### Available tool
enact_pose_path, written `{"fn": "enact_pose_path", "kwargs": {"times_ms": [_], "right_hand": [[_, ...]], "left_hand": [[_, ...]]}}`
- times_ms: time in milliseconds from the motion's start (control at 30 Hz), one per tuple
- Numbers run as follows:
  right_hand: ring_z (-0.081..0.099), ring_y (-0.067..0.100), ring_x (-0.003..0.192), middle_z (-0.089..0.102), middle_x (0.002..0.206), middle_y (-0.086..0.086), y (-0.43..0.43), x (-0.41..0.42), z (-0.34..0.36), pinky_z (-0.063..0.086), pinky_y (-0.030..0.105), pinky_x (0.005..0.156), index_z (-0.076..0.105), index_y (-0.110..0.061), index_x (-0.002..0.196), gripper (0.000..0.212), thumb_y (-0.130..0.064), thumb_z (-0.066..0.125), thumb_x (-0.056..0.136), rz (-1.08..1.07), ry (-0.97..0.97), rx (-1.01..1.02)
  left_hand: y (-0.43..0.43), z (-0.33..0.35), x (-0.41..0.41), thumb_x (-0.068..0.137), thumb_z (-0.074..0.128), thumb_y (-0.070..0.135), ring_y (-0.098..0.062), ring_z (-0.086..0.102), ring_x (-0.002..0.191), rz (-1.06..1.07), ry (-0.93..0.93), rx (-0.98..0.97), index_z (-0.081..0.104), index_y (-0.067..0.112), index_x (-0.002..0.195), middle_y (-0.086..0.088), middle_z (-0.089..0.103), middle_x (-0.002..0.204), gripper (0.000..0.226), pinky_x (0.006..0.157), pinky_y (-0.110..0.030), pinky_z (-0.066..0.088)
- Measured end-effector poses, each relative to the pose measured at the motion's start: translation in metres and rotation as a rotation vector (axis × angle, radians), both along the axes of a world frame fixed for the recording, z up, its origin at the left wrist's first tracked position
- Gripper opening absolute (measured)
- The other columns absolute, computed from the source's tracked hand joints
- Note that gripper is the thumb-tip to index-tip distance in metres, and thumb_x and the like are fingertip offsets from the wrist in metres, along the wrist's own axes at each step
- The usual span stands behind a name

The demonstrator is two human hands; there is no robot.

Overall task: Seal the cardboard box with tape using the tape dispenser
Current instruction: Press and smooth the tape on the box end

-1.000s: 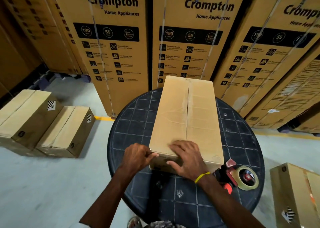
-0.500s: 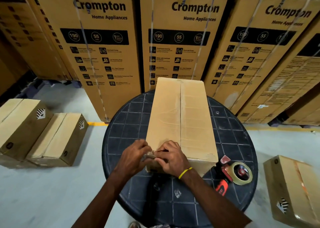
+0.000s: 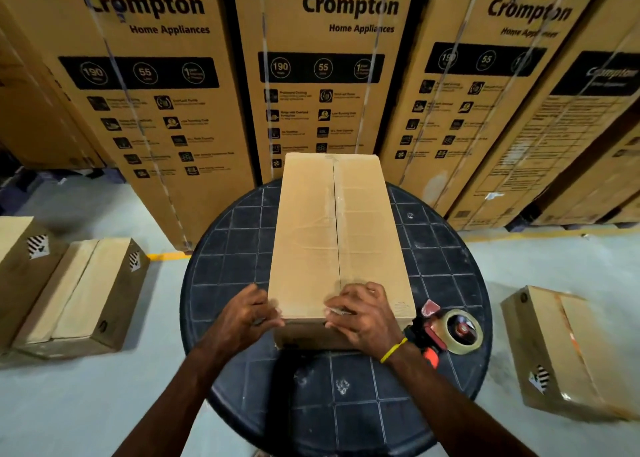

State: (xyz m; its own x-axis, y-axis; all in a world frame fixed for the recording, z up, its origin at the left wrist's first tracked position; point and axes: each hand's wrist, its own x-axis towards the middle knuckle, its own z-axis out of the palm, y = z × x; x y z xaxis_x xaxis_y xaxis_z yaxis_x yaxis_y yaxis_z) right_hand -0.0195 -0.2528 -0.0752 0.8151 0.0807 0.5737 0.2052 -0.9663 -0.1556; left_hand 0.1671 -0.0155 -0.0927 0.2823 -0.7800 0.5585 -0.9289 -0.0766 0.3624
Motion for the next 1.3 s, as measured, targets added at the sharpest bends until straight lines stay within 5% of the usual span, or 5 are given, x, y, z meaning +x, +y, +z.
{"fn": "enact_pose_path", "kwargs": {"times_ms": [333,567,900,1067,1300], "right_hand": [[0.062,0.016,0.109,0.075,0.117,-0.014,-0.09,-0.084,0.004,0.037,0.043,0.091,0.082,-0.039,0.09,0.017,-0.052,0.073,0.084,-0.205,0.081,0.205],[0.075,0.007,0.1,0.077,0.108,-0.007,-0.099,-0.101,0.01,0.056,0.034,0.101,0.083,-0.022,0.094,0.023,-0.024,0.089,0.072,-0.322,0.304,0.874],[0.076,0.003,0.084,0.08,0.093,0.005,-0.095,-0.102,0.019,0.055,0.009,0.08,0.081,-0.008,0.094,0.022,0.008,0.08,0.078,-0.349,0.343,1.173],[0.077,0.014,0.079,0.081,0.088,0.012,-0.098,-0.096,0.021,0.061,0.019,0.077,0.08,0.004,0.092,0.02,0.008,0.082,0.073,-0.377,0.359,1.296],[0.079,0.021,0.085,0.081,0.091,0.011,-0.092,-0.087,0.033,0.062,0.024,0.082,0.08,0.003,0.088,0.019,0.001,0.086,0.07,-0.354,0.461,1.263]], "left_hand": [[0.002,-0.001,-0.008,0.083,0.081,0.037,-0.021,0.057,0.068,0.0,0.093,-0.06,0.075,0.016,0.081,0.002,0.067,0.082,0.021,0.067,-0.031,0.045],[0.006,0.004,-0.01,0.08,0.078,0.044,-0.018,0.061,0.071,0.057,0.231,-0.012,0.08,0.017,0.08,0.004,0.071,0.084,0.028,0.067,-0.029,0.048],[0.012,0.018,-0.034,0.063,0.084,-0.008,-0.022,0.074,0.082,0.226,1.186,-0.241,0.083,0.006,0.086,-0.014,0.077,0.086,0.028,0.079,-0.025,0.06],[0.011,-0.008,-0.055,0.031,0.106,0.031,-0.016,0.075,0.082,0.43,1.59,-0.507,0.082,0.009,0.085,-0.011,0.079,0.09,0.063,0.08,-0.022,0.06],[0.003,0.026,-0.049,0.069,0.077,-0.02,-0.021,0.071,0.102,0.555,1.346,-0.373,0.073,0.012,0.112,-0.016,0.072,0.118,0.054,0.085,-0.03,0.061]]}}
